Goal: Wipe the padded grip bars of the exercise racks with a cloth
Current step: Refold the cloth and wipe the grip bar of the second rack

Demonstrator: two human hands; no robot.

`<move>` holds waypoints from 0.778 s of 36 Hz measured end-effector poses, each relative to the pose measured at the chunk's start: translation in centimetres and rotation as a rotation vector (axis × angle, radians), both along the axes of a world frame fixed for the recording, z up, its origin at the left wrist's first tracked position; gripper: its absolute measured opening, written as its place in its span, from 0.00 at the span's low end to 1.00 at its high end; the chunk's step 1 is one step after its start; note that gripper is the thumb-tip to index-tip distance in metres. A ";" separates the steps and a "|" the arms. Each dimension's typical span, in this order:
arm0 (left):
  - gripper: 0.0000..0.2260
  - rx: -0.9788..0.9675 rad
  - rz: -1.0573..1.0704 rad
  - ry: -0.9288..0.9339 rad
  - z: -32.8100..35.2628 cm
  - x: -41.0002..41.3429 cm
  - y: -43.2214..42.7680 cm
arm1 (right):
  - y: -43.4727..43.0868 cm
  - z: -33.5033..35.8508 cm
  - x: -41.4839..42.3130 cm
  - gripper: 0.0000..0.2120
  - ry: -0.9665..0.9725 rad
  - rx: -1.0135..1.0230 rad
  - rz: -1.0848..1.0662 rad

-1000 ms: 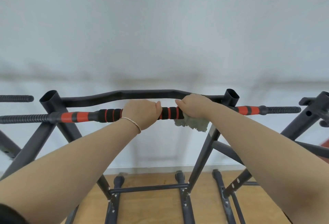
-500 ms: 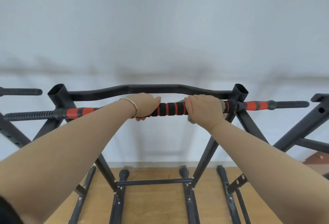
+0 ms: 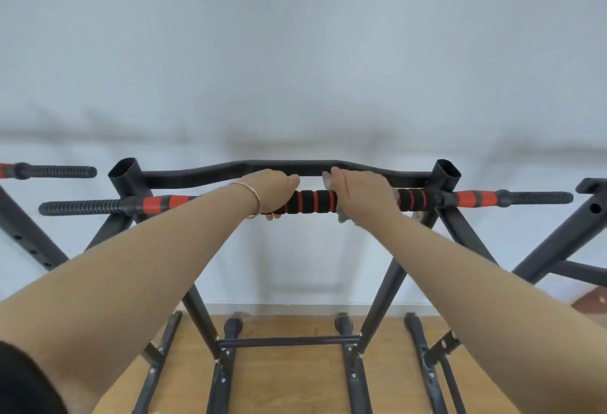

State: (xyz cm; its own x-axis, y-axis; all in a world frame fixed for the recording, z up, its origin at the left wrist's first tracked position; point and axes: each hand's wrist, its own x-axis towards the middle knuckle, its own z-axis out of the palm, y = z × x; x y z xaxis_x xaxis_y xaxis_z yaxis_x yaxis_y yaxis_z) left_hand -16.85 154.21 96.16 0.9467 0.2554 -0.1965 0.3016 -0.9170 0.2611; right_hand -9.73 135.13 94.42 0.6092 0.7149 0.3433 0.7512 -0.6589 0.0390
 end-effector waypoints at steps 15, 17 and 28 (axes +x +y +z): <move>0.10 0.623 -0.235 -0.115 -1.8 -0.5 0.5 | 2.1 -1.1 0.7 0.08 -0.132 -0.324 -0.050; 0.10 0.731 -0.256 -0.154 -2.5 -1.2 0.2 | 2.9 0.1 1.5 0.08 0.120 -0.292 -0.101; 0.33 -0.196 0.089 0.314 1.3 0.0 2.1 | 1.3 -2.0 -0.8 0.20 -0.177 -0.213 -0.026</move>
State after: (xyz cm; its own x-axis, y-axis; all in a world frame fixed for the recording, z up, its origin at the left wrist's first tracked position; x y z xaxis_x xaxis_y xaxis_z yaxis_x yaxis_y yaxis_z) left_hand -16.81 156.30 97.45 0.8085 0.2625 -0.5266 0.4708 -0.8254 0.3114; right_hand -10.49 136.47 92.42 0.5720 0.7676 0.2892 0.7036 -0.6403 0.3080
